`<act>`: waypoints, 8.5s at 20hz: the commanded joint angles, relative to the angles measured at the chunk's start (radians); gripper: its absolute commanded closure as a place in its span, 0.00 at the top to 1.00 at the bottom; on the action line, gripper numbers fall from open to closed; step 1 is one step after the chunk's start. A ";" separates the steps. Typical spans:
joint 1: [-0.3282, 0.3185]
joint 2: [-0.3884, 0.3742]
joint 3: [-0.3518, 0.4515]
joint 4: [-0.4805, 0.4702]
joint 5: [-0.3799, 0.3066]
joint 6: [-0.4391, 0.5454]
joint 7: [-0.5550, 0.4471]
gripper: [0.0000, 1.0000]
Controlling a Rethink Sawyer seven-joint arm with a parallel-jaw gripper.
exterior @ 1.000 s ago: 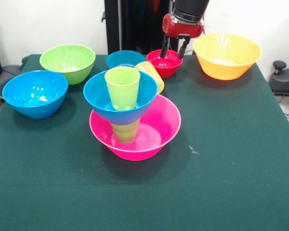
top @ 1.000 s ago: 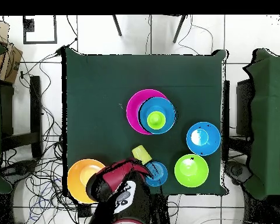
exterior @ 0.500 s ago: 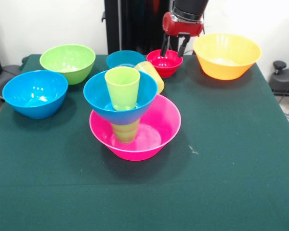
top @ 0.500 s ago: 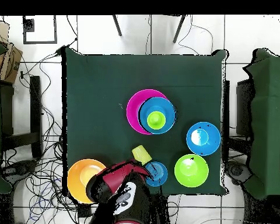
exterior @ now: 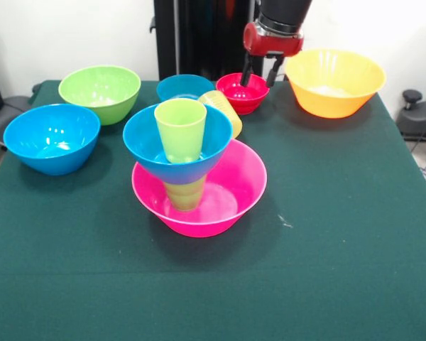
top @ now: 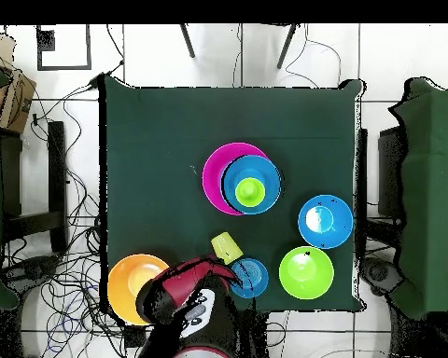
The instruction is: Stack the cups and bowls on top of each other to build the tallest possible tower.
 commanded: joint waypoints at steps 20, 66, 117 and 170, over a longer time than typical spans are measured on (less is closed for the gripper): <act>0.043 0.126 0.001 -0.013 0.090 -0.140 0.157 1.00; -0.046 0.172 0.036 -0.046 0.067 -0.244 0.121 0.00; -0.119 -0.061 0.095 0.127 0.082 -0.092 0.088 1.00; -0.023 0.130 0.029 0.170 0.153 -0.322 0.197 1.00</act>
